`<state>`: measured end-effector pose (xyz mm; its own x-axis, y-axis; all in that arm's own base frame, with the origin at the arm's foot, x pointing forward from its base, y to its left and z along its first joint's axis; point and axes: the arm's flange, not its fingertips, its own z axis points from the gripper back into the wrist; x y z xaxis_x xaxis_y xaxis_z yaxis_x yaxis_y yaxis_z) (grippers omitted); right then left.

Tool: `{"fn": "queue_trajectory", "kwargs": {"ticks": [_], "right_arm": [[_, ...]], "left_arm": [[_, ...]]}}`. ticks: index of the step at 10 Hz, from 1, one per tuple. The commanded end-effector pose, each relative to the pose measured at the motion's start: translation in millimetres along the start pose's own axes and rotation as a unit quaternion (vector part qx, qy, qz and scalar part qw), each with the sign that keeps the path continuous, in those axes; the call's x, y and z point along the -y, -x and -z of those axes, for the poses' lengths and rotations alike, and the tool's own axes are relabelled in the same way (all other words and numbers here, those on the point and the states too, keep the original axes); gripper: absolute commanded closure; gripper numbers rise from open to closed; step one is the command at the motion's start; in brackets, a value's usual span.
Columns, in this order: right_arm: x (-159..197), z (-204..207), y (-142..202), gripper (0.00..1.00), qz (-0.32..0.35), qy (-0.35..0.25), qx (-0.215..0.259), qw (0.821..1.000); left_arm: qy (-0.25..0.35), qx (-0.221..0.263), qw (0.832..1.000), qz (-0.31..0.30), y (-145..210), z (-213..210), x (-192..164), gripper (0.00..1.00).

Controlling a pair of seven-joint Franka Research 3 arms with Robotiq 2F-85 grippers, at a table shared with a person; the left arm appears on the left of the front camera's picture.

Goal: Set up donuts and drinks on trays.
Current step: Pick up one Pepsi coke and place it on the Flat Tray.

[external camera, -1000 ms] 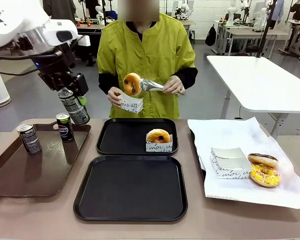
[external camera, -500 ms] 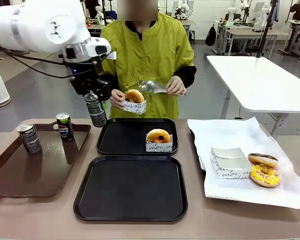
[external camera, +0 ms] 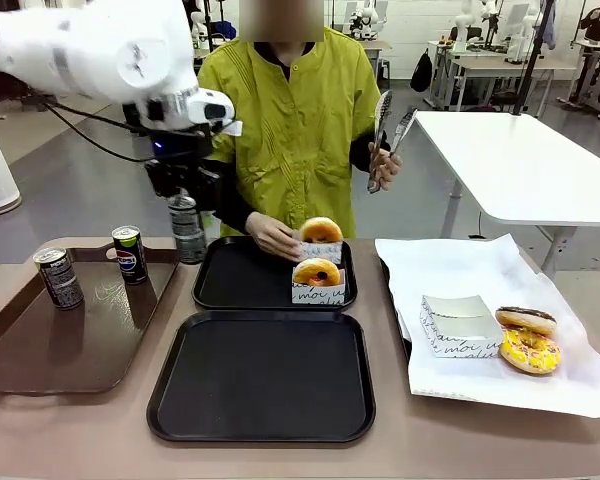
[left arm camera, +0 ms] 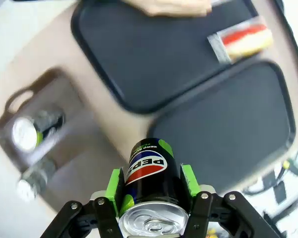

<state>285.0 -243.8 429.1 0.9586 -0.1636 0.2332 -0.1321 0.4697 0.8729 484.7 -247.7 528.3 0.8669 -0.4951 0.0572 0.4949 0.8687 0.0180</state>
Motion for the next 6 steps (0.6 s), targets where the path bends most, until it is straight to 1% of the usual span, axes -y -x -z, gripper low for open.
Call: {"fn": "queue_trajectory", "kwargs": {"ticks": [1,2,3,4,5,6], "right_arm": [[-1,2,0,0.00,-0.003,-0.009,0.007,1.000],[-1,2,0,0.00,-0.003,-0.009,0.007,1.000],[-1,2,0,0.00,-0.003,-0.009,0.007,1.000],[-1,2,0,0.00,-0.003,-0.009,0.007,1.000],[-1,2,0,0.00,-0.003,-0.009,0.007,1.000],[-1,2,0,0.00,-0.003,-0.009,0.007,1.000]], "left_arm": [[-0.025,0.045,0.997,0.050,117,-74,8,0.43],[-0.034,0.043,0.998,0.042,131,-71,10,0.43],[-0.024,0.029,0.999,0.034,126,-64,5,0.43],[-0.013,0.026,0.999,0.032,113,-62,-3,0.43],[-0.006,0.028,0.999,0.033,105,-62,-7,0.43],[-0.008,0.034,0.999,0.026,107,-60,-4,0.43]]}}
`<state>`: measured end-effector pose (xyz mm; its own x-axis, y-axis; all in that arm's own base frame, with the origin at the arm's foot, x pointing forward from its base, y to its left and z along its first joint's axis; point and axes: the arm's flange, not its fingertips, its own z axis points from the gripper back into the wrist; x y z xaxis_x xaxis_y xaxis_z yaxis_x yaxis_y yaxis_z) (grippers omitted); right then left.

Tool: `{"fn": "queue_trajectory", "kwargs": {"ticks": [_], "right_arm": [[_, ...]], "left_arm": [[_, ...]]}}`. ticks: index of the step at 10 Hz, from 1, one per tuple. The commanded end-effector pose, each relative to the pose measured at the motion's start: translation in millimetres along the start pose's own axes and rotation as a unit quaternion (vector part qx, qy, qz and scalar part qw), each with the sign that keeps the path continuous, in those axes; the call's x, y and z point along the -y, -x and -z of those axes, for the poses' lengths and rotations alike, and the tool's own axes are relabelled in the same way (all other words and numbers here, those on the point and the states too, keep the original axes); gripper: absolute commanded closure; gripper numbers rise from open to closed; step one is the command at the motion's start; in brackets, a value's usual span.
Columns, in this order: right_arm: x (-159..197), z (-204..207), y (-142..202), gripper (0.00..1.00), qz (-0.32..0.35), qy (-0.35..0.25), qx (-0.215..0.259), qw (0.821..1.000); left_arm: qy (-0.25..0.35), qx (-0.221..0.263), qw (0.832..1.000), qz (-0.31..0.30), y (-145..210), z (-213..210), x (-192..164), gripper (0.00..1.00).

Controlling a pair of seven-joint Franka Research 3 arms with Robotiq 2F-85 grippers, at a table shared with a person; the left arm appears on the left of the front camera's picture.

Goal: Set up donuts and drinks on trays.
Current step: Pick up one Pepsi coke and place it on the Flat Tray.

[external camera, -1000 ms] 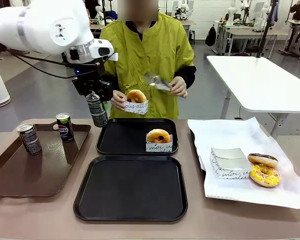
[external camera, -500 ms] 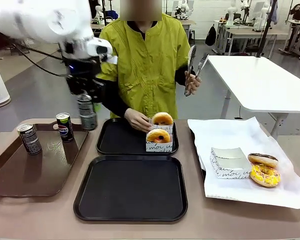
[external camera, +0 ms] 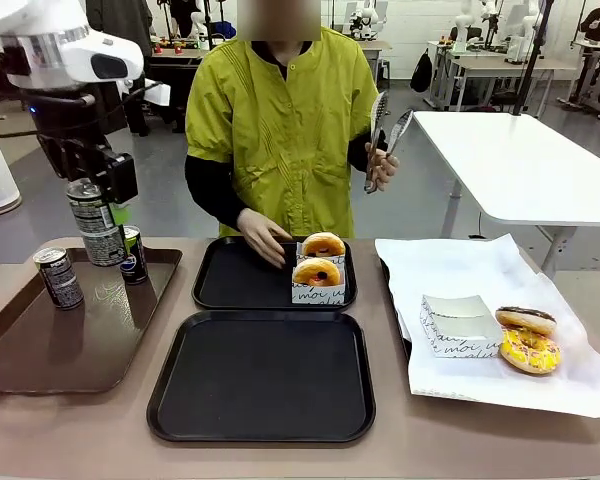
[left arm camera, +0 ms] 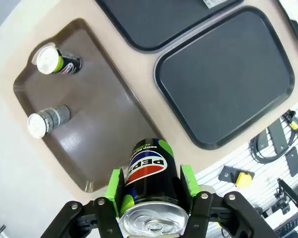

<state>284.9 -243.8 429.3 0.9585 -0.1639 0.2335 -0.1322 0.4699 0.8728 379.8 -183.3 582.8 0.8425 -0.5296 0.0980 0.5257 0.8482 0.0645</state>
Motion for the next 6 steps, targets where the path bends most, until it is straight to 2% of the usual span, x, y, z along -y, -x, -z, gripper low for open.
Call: {"fn": "queue_trajectory", "kwargs": {"ticks": [1,2,4,6], "right_arm": [[-1,2,0,0.00,-0.002,-0.009,0.007,1.000],[-1,2,0,0.00,-0.002,-0.009,0.007,1.000],[-1,2,0,0.00,-0.002,-0.009,0.007,1.000],[-1,2,0,0.00,-0.002,-0.009,0.007,1.000]], "left_arm": [[0.009,0.018,1.000,-0.004,-16,6,5,0.43],[0.014,0.021,1.000,-0.004,-35,14,7,0.43],[0.048,0.029,0.998,-0.022,-107,45,1,0.43],[0.047,0.027,0.997,-0.050,-151,82,-2,0.43]]}}
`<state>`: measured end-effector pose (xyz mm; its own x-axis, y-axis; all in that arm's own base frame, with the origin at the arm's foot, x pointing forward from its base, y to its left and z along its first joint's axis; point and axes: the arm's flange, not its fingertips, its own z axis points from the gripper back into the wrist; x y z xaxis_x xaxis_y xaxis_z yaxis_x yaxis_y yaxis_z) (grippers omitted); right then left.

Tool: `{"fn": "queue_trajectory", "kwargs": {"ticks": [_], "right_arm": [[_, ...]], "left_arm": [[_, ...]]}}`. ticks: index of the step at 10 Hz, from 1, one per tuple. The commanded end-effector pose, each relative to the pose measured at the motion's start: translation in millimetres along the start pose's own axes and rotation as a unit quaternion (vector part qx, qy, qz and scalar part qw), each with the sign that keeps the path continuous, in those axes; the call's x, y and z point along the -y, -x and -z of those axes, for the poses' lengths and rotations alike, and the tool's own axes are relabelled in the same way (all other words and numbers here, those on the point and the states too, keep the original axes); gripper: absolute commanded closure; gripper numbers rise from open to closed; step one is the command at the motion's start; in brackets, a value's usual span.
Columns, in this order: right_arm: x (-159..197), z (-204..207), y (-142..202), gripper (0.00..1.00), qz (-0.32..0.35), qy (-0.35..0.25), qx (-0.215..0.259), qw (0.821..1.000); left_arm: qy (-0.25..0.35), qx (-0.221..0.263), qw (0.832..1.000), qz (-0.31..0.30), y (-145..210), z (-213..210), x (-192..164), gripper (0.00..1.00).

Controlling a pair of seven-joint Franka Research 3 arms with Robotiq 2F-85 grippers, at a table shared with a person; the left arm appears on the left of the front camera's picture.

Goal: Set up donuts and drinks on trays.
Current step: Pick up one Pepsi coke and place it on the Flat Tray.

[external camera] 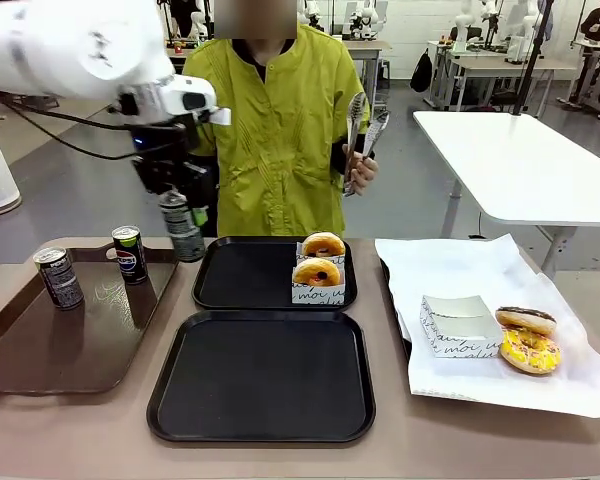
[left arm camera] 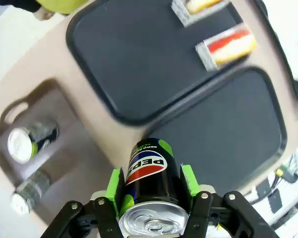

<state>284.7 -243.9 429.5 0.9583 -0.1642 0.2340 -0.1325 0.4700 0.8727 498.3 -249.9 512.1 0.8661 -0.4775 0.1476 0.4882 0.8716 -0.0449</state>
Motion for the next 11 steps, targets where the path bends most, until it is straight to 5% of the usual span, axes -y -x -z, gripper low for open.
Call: {"fn": "queue_trajectory", "kwargs": {"ticks": [1,4,11], "right_arm": [[-1,2,0,0.00,-0.002,-0.009,0.007,1.000],[-1,2,0,0.00,-0.002,-0.009,0.007,1.000],[-1,2,0,0.00,-0.002,-0.009,0.007,1.000]], "left_arm": [[0.000,-0.005,0.999,-0.033,-44,16,-7,0.43],[-0.006,-0.044,0.998,-0.046,-72,69,-21,0.43],[-0.031,-0.041,0.998,-0.049,-52,136,-16,0.43]]}}
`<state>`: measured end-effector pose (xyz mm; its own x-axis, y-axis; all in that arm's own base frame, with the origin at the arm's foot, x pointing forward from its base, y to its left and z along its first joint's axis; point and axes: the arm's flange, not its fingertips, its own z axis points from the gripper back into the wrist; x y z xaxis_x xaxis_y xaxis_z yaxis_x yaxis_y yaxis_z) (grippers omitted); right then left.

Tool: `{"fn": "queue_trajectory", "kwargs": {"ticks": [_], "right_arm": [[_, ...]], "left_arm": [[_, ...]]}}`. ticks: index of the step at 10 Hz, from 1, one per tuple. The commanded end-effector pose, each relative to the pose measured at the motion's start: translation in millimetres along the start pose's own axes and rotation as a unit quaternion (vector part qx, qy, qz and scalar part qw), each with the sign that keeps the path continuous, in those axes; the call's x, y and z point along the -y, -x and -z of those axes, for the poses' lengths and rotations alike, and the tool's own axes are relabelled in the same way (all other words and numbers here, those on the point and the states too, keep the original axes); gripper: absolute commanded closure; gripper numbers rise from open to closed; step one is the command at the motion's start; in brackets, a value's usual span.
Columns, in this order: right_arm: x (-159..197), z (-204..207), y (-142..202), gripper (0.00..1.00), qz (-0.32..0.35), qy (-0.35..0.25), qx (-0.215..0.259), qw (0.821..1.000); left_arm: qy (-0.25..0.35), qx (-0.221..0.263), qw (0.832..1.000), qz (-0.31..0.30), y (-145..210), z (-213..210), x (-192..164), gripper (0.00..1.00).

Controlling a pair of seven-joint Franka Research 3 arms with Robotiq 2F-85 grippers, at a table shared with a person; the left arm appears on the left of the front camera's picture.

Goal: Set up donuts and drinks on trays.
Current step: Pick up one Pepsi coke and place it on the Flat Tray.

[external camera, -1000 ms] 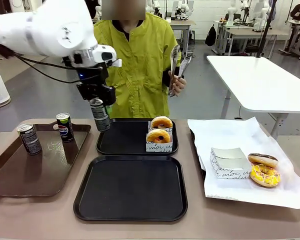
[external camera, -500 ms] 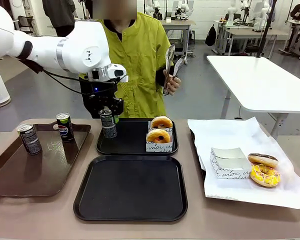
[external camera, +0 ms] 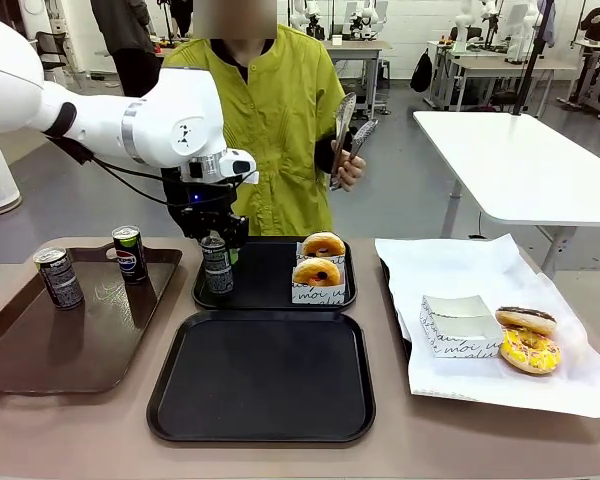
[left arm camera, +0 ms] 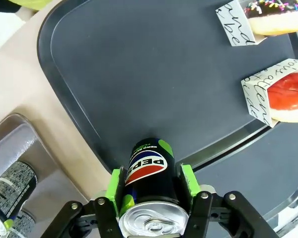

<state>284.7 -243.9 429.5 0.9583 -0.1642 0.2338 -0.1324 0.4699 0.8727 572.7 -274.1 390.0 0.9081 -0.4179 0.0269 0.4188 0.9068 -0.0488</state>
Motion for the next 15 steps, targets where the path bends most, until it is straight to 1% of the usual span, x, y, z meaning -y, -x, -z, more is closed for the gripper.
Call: {"fn": "queue_trajectory", "kwargs": {"ticks": [1,2,3,4,5,6,7,8,9,10,12,14,15], "right_arm": [[-1,2,0,0.00,-0.002,-0.009,0.007,1.000],[-1,2,0,0.00,-0.002,-0.009,0.007,1.000],[-1,2,0,0.00,-0.002,-0.009,0.007,1.000],[-1,2,0,0.00,-0.002,-0.009,0.007,1.000],[-1,2,0,0.00,-0.002,-0.009,0.007,1.000],[-1,2,0,0.00,-0.002,-0.009,0.007,1.000],[-1,2,0,0.00,-0.002,-0.009,0.007,1.000],[-1,2,0,0.00,-0.002,-0.009,0.007,1.000],[-1,2,0,0.00,-0.002,-0.009,0.007,1.000],[-1,2,0,0.00,-0.002,-0.009,0.007,1.000],[-1,2,0,0.00,-0.002,-0.009,0.007,1.000],[-1,2,0,0.00,-0.002,-0.009,0.007,1.000],[-1,2,0,0.00,-0.002,-0.009,0.007,1.000]], "left_arm": [[-0.037,0.019,0.999,-0.005,2,12,5,0.43],[-0.043,0.019,0.999,0.000,2,15,7,0.43],[-0.044,0.019,0.999,0.002,5,13,10,0.00],[-0.039,0.029,0.999,-0.001,9,5,13,0.00],[-0.037,0.038,0.999,0.002,16,-12,17,0.00],[-0.044,0.043,0.998,0.003,24,-32,21,0.20],[-0.051,0.048,0.998,0.003,41,-53,25,0.11],[-0.053,0.059,0.997,0.011,60,-71,28,0.00],[-0.045,0.064,0.997,0.015,83,-86,29,0.00],[-0.045,0.067,0.996,0.021,99,-96,28,0.00],[-0.046,0.063,0.997,0.026,131,-104,16,0.00],[-0.046,0.079,0.996,0.006,170,-106,2,0.00],[-0.039,0.086,0.996,-0.006,175,-109,-6,0.00]]}}
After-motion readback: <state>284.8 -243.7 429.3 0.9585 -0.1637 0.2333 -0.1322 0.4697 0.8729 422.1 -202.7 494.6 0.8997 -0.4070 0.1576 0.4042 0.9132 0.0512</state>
